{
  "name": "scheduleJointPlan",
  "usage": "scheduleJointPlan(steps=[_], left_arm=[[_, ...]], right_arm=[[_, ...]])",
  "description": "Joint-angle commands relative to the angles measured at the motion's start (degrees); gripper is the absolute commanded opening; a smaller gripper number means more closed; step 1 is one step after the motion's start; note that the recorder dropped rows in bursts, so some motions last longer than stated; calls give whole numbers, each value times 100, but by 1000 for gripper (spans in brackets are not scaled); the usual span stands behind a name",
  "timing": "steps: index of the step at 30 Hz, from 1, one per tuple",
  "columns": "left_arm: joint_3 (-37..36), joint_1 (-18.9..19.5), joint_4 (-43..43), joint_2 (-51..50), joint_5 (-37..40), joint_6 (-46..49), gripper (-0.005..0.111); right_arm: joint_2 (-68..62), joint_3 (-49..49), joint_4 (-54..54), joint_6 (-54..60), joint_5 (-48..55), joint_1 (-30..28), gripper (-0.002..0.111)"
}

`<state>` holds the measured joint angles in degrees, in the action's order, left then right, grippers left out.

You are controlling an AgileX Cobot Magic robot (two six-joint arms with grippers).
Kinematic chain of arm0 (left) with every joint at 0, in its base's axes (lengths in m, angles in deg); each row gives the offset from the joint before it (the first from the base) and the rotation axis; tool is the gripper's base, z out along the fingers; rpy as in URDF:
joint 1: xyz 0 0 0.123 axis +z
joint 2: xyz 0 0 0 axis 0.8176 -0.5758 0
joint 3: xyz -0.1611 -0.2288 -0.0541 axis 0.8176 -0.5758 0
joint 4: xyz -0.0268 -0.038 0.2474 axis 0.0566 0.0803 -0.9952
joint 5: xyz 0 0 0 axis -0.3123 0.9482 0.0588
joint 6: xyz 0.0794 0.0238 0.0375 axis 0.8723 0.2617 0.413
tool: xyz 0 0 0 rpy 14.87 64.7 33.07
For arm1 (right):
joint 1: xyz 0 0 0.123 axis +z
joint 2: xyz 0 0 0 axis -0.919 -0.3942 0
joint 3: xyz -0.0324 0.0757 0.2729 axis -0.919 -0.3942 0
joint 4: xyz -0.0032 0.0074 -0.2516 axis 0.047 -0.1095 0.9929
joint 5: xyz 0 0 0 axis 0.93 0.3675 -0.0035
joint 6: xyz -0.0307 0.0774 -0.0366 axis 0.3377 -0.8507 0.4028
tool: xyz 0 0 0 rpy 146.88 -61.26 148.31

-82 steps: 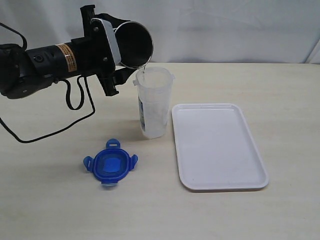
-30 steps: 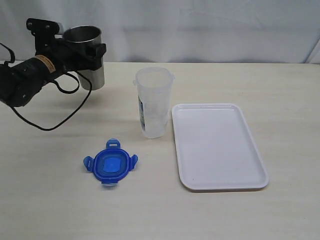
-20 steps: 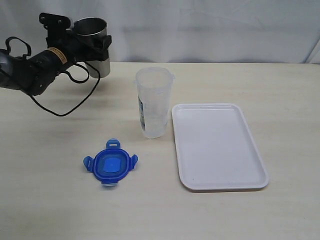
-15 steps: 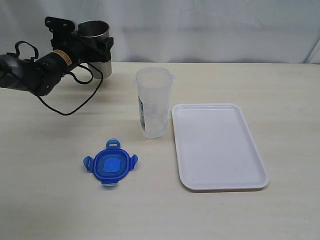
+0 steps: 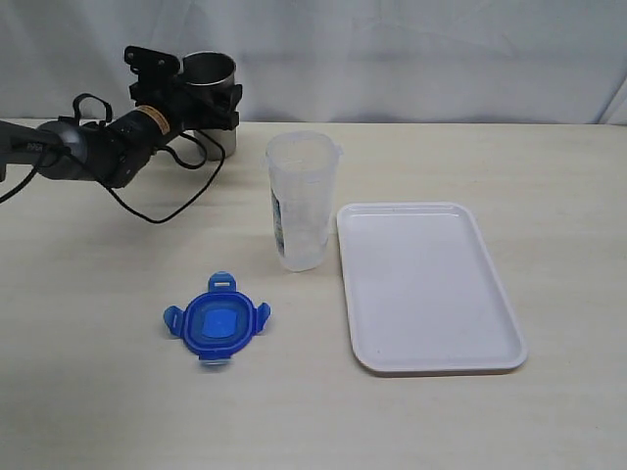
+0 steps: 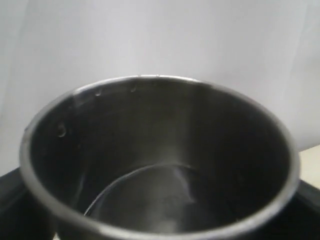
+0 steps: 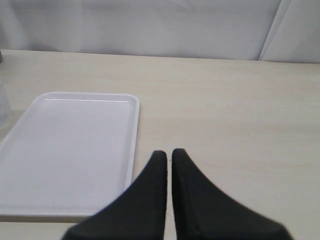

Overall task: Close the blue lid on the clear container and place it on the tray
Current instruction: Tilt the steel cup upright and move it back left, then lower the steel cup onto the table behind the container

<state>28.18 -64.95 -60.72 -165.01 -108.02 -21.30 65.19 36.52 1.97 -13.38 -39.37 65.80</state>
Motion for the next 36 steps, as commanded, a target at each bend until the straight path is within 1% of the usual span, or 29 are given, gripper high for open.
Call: scheduleJointPlan(steps=[1, 9, 13, 15, 17, 20, 23, 26, 28, 31, 36], left_arm=[[88, -26, 58, -10, -135, 6, 0], [88, -30, 46, -10, 212, 6, 0], [88, -30, 60, -10, 228, -17, 0], [88, -30, 60, -10, 214, -17, 3], [88, -30, 60, -10, 244, -42, 9], [88, -30, 60, -10, 290, -173, 22], [88, -30, 60, -10, 351, -186, 40], [88, -30, 60, -10, 424, -186, 63], [88, -30, 60, -10, 471, -186, 74], [88, -41, 60, -10, 507, -186, 79], [88, -53, 60, -10, 614, -186, 78]], right_arm=[[24, -11, 39, 15, -23, -21, 4], [24, -11, 39, 15, -23, -21, 4], [24, -11, 39, 15, -23, -21, 4], [24, -11, 39, 15, -23, -21, 4], [24, -11, 39, 15, -23, -21, 4], [24, -11, 39, 15, -23, -21, 4], [24, -11, 39, 15, -23, -21, 4], [24, -11, 39, 15, -23, -21, 4], [24, -11, 39, 15, -23, -21, 4], [24, -11, 39, 15, -23, -21, 4], [24, -11, 39, 15, -23, -21, 4]])
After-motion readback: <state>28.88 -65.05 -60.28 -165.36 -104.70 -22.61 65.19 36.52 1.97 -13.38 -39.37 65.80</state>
